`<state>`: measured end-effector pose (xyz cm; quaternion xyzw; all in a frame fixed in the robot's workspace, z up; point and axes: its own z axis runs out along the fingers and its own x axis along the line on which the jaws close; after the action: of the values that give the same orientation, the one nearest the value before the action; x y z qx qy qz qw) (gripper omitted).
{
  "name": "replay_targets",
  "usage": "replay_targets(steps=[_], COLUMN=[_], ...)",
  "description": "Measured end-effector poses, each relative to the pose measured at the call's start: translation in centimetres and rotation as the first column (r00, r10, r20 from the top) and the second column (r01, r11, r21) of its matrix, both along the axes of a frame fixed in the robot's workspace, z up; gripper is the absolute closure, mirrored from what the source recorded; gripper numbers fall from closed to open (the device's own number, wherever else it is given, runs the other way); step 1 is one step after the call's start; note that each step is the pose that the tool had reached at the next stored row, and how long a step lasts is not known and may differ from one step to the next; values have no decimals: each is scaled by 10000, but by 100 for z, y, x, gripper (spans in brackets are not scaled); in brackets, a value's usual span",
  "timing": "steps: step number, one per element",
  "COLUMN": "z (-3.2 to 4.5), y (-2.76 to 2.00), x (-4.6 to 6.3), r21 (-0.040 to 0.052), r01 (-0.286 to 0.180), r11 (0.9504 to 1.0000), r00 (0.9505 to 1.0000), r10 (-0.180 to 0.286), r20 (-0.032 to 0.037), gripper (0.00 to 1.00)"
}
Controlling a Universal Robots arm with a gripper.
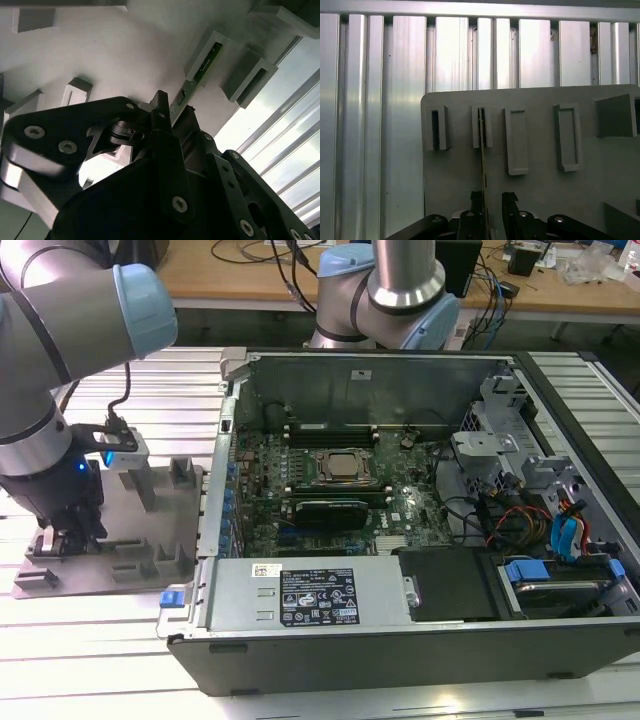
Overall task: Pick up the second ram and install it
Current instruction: 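Pick up the second ram and move it above second insertion slot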
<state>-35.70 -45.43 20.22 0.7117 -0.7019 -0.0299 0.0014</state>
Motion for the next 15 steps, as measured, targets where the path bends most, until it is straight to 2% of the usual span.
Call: replay_targets(steps=[1, 2, 3, 8, 10, 15], z=[-4, -11, -13, -13, -13, -13], y=[-12, -44, -56, -57, -57, -57], x=[-4, -9, -10, -9, -10, -10], r21=[54, 136, 164, 166, 167, 169], r01=[-84, -185, -220, -223, -223, -223], r11=[9999, 9997, 9996, 9996, 9996, 9996], r00=[10000, 9998, 9998, 9998, 9998, 9998], r10=[84, 185, 220, 223, 223, 223], r20=[1, 2, 2, 2, 2, 2], gripper=[72, 72, 72, 73, 89, 89])
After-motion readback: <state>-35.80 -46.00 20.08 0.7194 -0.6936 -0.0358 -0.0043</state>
